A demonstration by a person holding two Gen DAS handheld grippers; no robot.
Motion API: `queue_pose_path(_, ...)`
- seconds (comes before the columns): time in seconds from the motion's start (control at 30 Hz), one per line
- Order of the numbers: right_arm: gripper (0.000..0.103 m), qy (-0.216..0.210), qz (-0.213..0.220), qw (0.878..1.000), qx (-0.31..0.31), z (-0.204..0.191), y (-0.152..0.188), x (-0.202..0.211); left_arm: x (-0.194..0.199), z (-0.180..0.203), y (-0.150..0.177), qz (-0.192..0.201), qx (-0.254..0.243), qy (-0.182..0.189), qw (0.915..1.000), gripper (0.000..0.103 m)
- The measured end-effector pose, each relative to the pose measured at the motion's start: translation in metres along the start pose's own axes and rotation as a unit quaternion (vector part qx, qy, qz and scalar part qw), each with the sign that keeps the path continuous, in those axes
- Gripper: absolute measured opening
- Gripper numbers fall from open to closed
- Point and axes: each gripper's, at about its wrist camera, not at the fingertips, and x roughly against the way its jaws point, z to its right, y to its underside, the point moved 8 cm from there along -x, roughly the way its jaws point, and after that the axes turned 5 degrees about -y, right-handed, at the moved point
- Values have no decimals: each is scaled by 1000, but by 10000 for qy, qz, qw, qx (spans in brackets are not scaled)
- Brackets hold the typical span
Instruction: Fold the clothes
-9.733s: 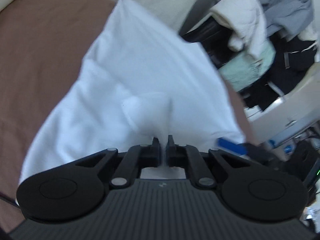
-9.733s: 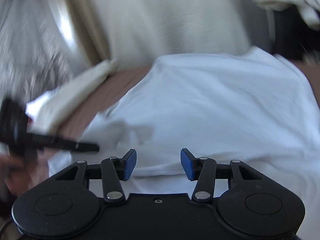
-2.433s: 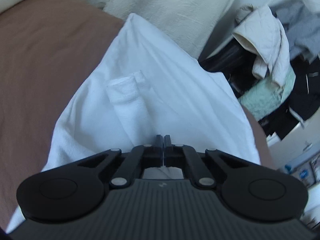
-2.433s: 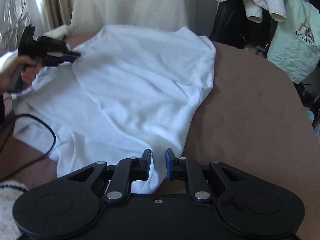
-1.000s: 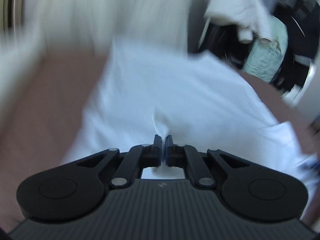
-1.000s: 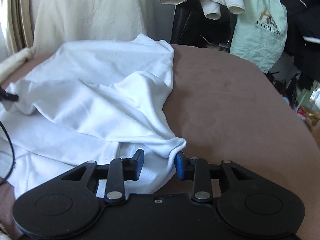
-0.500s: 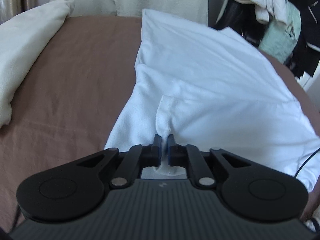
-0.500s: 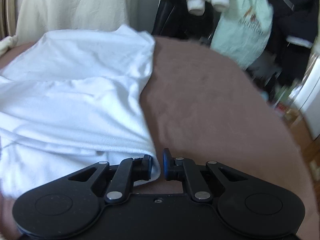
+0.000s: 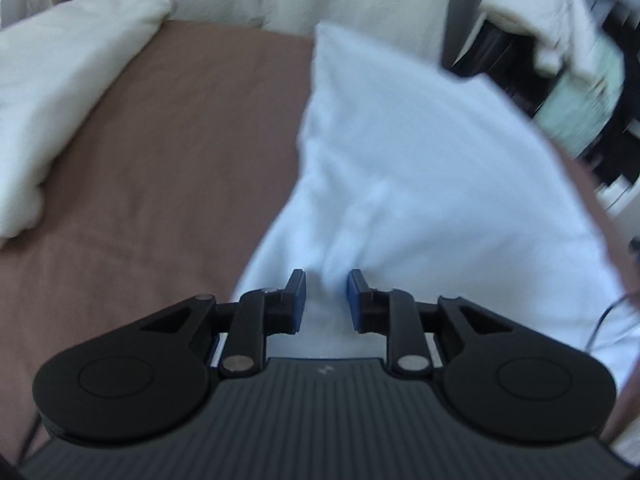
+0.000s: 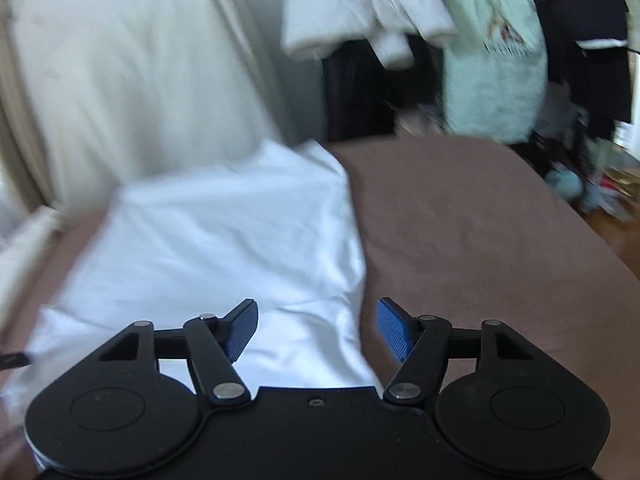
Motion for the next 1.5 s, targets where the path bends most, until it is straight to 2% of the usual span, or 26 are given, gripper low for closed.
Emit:
queue_pose_path(0.1, 70, 340, -248, 9990, 153, -4, 12, -11, 1, -7, 6, -32, 128, 150, 9998, 25)
queue_pose_path(0.37, 70, 663, -35, 9974, 267, 9, 14, -29, -6, -9, -2, -230, 378, 152, 9989, 27)
queue_pose_path(0.43, 66, 748, -12, 9969, 261, 14, 12, -37, -6, -12, 0, -217, 399, 220, 9987, 27)
queue_pose_path(0.5, 52, 833, 11, 9962, 254, 18, 11, -45, -5, -12, 2, -159, 312, 251, 9991, 27)
queue_pose_path(0.53, 17, 876, 23, 9958, 251, 20, 10, -49, -6, -11, 3, -151, 287, 255, 9991, 27)
queue_pose_path(0.57, 8, 918, 34, 9955, 247, 23, 9, -53, -6, -11, 2, -164, 301, 264, 9991, 27)
queue_pose_path(0.63, 7, 1003, 57, 9946, 240, 27, 8, -60, -8, -12, 1, -184, 308, 271, 9990, 27)
queue_pose_path(0.7, 0, 1088, 80, 9938, 234, 32, 7, -68, -9, -11, 0, -187, 252, 269, 9991, 27)
queue_pose_path(0.83, 1, 981, 278, 9921, -731, 59, 9, -49, -9, -10, -1, -151, 82, 266, 9995, 28)
queue_pose_path(0.9, 7, 913, 382, 9872, -1250, 73, 10, -38, -2, -10, -4, -68, -36, 264, 9996, 29)
queue_pose_path(0.93, 16, 877, 434, 9837, -1508, 81, 11, -33, 3, -11, -7, 28, -96, 220, 9997, 29)
queue_pose_path(1.0, 39, 521, 695, 9791, -1838, 77, 11, -12, 15, -14, -15, 283, -224, 125, 9993, 33)
queue_pose_path(1.03, 57, 341, 807, 9772, -1933, 72, 14, -2, 21, -16, -19, 380, -237, 115, 9989, 36)
queue_pose_path(1.07, 62, 263, 848, 9770, -1938, 67, 17, 5, 26, -18, -22, 476, -248, 107, 9985, 45)
queue_pose_path(1.1, 62, 283, 828, 9790, -1843, 62, 21, 10, 29, -22, -24, 524, -193, 92, 9984, 51)
queue_pose_path(1.13, 62, 353, 779, 9811, -1734, 59, 25, 13, 27, -26, -24, 450, -76, 157, 9988, 52)
queue_pose_path(1.2, 63, 512, 724, 9778, -1898, 61, 29, 17, 22, -34, -22, 294, 164, 293, 9990, 62)
queue_pose_path(1.27, 63, 375, 892, 9657, -2411, 66, 29, 19, 13, -39, -17, 41, 409, 442, 9982, 62)
queue_pose_path(1.33, 63, 333, 887, 9647, -2458, 61, 28, 20, 1, -43, -5, -316, 657, 605, 9955, 62)
queue_pose_path(1.4, 63, 368, 795, 9696, -2287, 52, 29, 21, -7, -44, 5, -567, 1017, 1097, 9871, 62)
queue_pose_path(1.43, 63, 432, 703, 9746, -2082, 46, 29, 21, -8, -47, 8, -634, 1390, 1378, 9786, 61)
queue_pose_path(1.47, 63, 404, 609, 9745, -2122, 42, 33, 22, -9, -51, 10, -697, 1765, 1655, 9678, 61)
queue_pose_path(1.5, 63, 339, 515, 9720, -2266, 40, 37, 24, -7, -52, 9, -736, 1885, 1815, 9623, 58)
